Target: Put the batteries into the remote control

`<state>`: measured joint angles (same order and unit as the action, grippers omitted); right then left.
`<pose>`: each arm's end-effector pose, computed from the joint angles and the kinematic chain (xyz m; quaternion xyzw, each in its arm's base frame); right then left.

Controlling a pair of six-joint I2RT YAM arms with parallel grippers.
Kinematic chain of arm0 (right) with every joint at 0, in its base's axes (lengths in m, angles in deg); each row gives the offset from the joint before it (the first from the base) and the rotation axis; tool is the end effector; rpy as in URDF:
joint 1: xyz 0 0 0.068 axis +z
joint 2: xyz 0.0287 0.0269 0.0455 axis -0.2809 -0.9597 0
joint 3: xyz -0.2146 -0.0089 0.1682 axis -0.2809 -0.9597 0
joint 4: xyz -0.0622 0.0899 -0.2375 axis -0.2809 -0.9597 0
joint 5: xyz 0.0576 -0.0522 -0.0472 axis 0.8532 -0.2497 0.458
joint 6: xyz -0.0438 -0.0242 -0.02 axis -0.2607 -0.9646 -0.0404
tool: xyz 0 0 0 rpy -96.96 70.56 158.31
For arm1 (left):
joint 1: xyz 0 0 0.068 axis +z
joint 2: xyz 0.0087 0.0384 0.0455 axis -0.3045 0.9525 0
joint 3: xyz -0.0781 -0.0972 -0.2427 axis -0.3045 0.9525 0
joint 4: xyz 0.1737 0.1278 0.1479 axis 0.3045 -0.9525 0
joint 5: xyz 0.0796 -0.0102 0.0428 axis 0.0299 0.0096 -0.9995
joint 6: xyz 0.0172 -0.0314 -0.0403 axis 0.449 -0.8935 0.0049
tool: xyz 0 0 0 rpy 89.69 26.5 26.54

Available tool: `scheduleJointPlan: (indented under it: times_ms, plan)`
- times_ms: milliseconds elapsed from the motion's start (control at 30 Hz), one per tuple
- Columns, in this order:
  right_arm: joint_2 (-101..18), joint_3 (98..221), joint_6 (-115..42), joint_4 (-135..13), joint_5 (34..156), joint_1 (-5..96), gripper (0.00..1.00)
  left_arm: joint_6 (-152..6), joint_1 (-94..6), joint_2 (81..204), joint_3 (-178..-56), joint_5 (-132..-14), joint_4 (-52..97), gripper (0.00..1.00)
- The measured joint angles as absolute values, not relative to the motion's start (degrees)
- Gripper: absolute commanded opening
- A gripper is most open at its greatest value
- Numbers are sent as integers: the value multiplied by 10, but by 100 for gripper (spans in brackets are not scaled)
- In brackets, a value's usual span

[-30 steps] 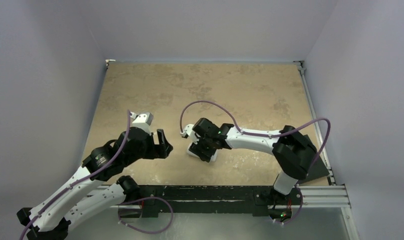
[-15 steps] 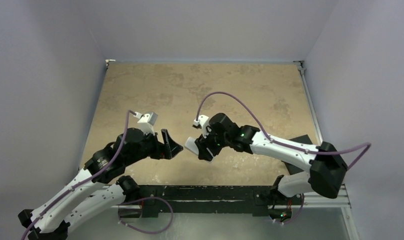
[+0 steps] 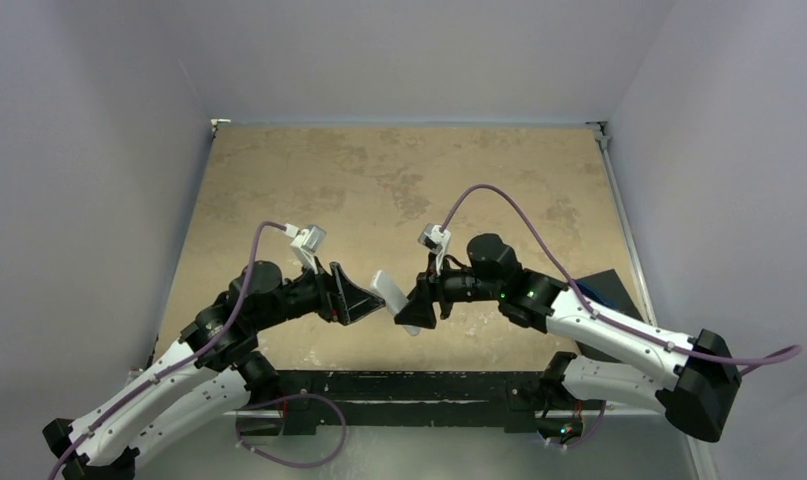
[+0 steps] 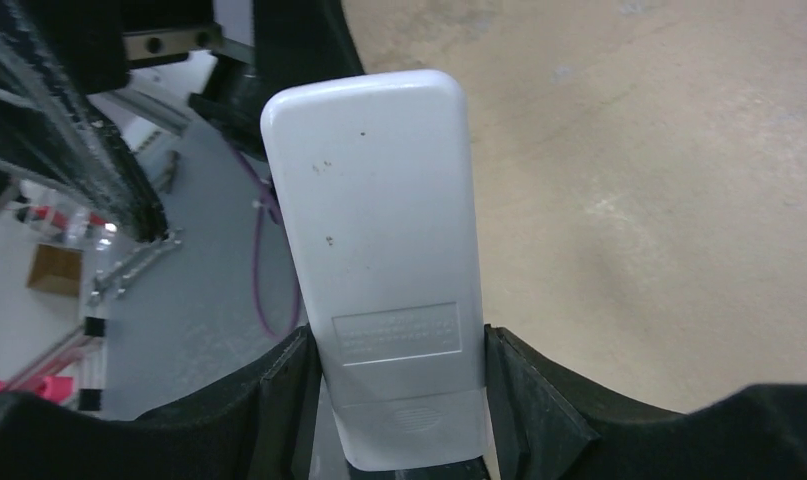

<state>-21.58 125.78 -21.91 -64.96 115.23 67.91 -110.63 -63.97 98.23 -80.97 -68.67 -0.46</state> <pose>0.1364 0.1987 0.2787 -0.3381 0.7497 0.4785 0.3078 0.0902 -0.1052 0.3019 0.0465 0.7948 -0.5001 0.3405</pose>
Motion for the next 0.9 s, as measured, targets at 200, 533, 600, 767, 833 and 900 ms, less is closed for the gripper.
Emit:
scheduleJointPlan:
  times_ms: [200, 533, 600, 767, 833, 900]
  plan:
    - [-175, 1212, -140, -551, 1217, 676, 18, -1120, -640, 969, -793, -646, 61, 82]
    - [-170, 1166, -4, -372, 1297, 676, 17, -1156, -640, 960, -763, -591, 185, 80]
    - [-173, 1161, 18, -347, 1306, 676, 17, -1162, -640, 959, -758, -583, 207, 77]
    - [-188, 1160, 57, -291, 1318, 676, 16, -1173, -640, 958, -757, -568, 241, 70]
    - [-194, 1160, 66, -277, 1320, 676, 16, -1176, -640, 959, -757, -564, 249, 65]
    - [-199, 1160, 72, -267, 1322, 676, 16, -1177, -639, 961, -756, -563, 253, 61]
